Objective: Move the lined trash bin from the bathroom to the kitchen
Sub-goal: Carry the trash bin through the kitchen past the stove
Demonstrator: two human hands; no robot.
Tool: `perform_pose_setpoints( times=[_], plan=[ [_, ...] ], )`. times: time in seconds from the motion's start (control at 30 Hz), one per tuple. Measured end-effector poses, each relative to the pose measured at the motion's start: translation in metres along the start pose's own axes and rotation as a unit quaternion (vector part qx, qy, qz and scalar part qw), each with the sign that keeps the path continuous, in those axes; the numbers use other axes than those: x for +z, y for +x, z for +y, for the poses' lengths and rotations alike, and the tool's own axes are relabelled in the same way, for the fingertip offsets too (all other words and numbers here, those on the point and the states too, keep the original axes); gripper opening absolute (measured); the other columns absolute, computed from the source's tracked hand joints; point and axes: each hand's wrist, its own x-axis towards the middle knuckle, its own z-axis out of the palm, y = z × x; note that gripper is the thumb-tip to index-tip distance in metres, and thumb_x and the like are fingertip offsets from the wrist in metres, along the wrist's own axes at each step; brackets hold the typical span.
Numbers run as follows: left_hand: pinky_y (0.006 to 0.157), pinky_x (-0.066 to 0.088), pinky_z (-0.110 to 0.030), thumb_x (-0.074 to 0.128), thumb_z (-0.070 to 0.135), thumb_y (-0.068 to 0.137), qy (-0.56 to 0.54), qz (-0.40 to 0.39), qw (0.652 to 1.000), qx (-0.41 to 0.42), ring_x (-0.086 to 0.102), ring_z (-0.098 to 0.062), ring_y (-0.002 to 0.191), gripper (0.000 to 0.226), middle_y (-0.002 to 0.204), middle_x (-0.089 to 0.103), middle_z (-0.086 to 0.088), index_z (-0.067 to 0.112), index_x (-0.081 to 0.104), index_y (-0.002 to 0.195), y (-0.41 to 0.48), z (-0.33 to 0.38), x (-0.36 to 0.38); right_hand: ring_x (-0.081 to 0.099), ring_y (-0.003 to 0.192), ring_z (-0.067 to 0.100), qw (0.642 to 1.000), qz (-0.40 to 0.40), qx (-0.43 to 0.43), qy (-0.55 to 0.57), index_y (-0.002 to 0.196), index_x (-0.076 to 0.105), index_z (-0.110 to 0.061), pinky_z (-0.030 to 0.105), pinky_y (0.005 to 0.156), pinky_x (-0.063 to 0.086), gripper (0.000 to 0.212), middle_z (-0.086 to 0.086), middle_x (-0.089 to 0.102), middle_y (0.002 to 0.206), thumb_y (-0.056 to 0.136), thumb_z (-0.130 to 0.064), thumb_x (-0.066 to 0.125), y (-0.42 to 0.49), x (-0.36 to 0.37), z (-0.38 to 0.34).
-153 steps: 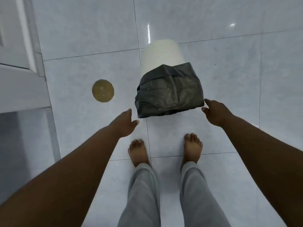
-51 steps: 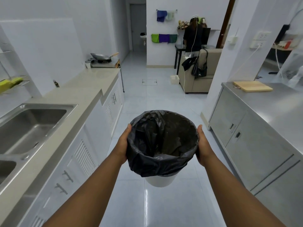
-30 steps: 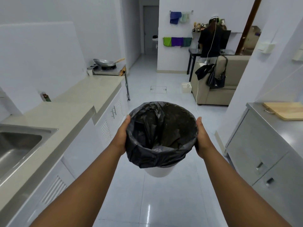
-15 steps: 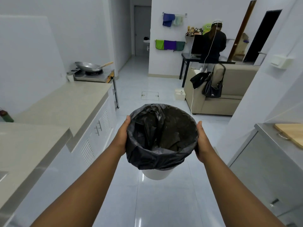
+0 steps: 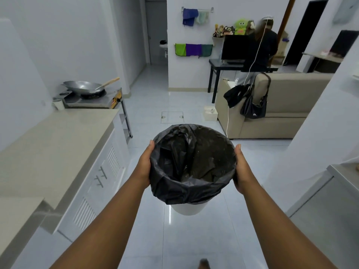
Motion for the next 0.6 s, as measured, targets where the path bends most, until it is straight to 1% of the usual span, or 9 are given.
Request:
perform_pose_setpoints(
  times=[0.07, 0.13, 0.17, 0.3, 0.4, 0.43, 0.53, 0.6],
  plan=[
    [0.093, 0.053, -0.044, 0.039, 0.061, 0.095, -0.009, -0.005, 1.000, 0.007, 0.068, -0.030, 0.111, 0.056, 0.117, 0.076, -0.009, 0.022, 0.071, 0.120, 0.038, 0.006, 0.007, 0.046, 0.129, 0.022, 1.000, -0.006, 0.000, 0.003, 0.142, 0.044, -0.028, 0.040, 0.107, 0.035, 0.069, 0.003, 0.046, 0.148, 0.091, -0.067, 0.021, 0.040, -0.002, -0.007],
    [0.085, 0.055, -0.040, 0.037, 0.059, 0.097, -0.011, 0.005, 1.000, 0.013, 0.072, -0.025, 0.102, 0.053, 0.108, 0.079, -0.005, 0.024, 0.073, 0.112, 0.074, 0.016, 0.018, 0.046, 0.128, 0.023, 1.000, -0.015, -0.001, 0.006, 0.141, 0.045, -0.028, 0.041, 0.109, 0.035, 0.069, 0.004, 0.047, 0.147, 0.090, -0.069, 0.021, 0.085, -0.006, -0.016],
    [0.085, 0.054, -0.040, 0.036, 0.059, 0.097, -0.015, 0.006, 1.000, 0.016, 0.072, -0.025, 0.102, 0.052, 0.105, 0.080, -0.003, 0.025, 0.073, 0.110, 0.091, 0.020, 0.023, 0.047, 0.127, 0.023, 1.000, -0.019, -0.001, 0.006, 0.141, 0.045, -0.029, 0.043, 0.111, 0.035, 0.070, 0.004, 0.047, 0.147, 0.089, -0.070, 0.022, 0.107, -0.008, -0.022],
    [0.087, 0.053, -0.040, 0.036, 0.058, 0.098, -0.019, 0.026, 0.999, 0.022, 0.067, -0.027, 0.110, 0.050, 0.107, 0.079, -0.002, 0.026, 0.072, 0.113, 0.158, 0.042, 0.041, 0.049, 0.122, 0.021, 0.999, -0.039, 0.004, 0.003, 0.141, 0.045, -0.028, 0.043, 0.109, 0.035, 0.070, 0.003, 0.047, 0.146, 0.089, -0.069, 0.021, 0.186, -0.013, -0.049],
    [0.088, 0.053, -0.041, 0.036, 0.060, 0.097, -0.015, 0.044, 0.998, 0.032, 0.067, -0.027, 0.110, 0.052, 0.108, 0.079, -0.003, 0.026, 0.070, 0.117, 0.210, 0.057, 0.049, 0.043, 0.133, 0.027, 0.999, -0.046, 0.003, -0.011, 0.143, 0.041, -0.027, 0.044, 0.111, 0.033, 0.072, 0.005, 0.044, 0.149, 0.089, -0.069, 0.021, 0.246, -0.013, -0.066],
    [0.089, 0.053, -0.042, 0.037, 0.061, 0.096, -0.016, 0.047, 0.998, 0.034, 0.066, -0.028, 0.111, 0.054, 0.109, 0.078, -0.003, 0.025, 0.070, 0.119, 0.227, 0.061, 0.051, 0.041, 0.135, 0.028, 0.999, -0.048, 0.003, -0.014, 0.144, 0.041, -0.027, 0.045, 0.112, 0.033, 0.074, 0.005, 0.043, 0.150, 0.087, -0.070, 0.022, 0.264, -0.012, -0.071],
    [0.091, 0.053, -0.043, 0.037, 0.062, 0.095, -0.022, 0.051, 0.998, 0.029, 0.066, -0.029, 0.113, 0.054, 0.110, 0.078, -0.004, 0.025, 0.070, 0.119, 0.275, 0.072, 0.051, 0.042, 0.135, 0.028, 0.998, -0.056, 0.012, -0.016, 0.144, 0.042, -0.027, 0.048, 0.114, 0.031, 0.087, 0.005, 0.043, 0.150, 0.074, -0.078, 0.028, 0.315, -0.007, -0.085],
    [0.087, 0.054, -0.042, 0.036, 0.062, 0.096, -0.024, 0.050, 0.998, 0.028, 0.067, -0.028, 0.111, 0.053, 0.106, 0.079, -0.003, 0.026, 0.070, 0.116, 0.312, 0.079, 0.045, 0.042, 0.135, 0.028, 0.998, -0.056, 0.010, -0.023, 0.143, 0.042, -0.028, 0.048, 0.114, 0.031, 0.089, 0.005, 0.043, 0.150, 0.071, -0.078, 0.028, 0.349, 0.001, -0.092]
  ],
)
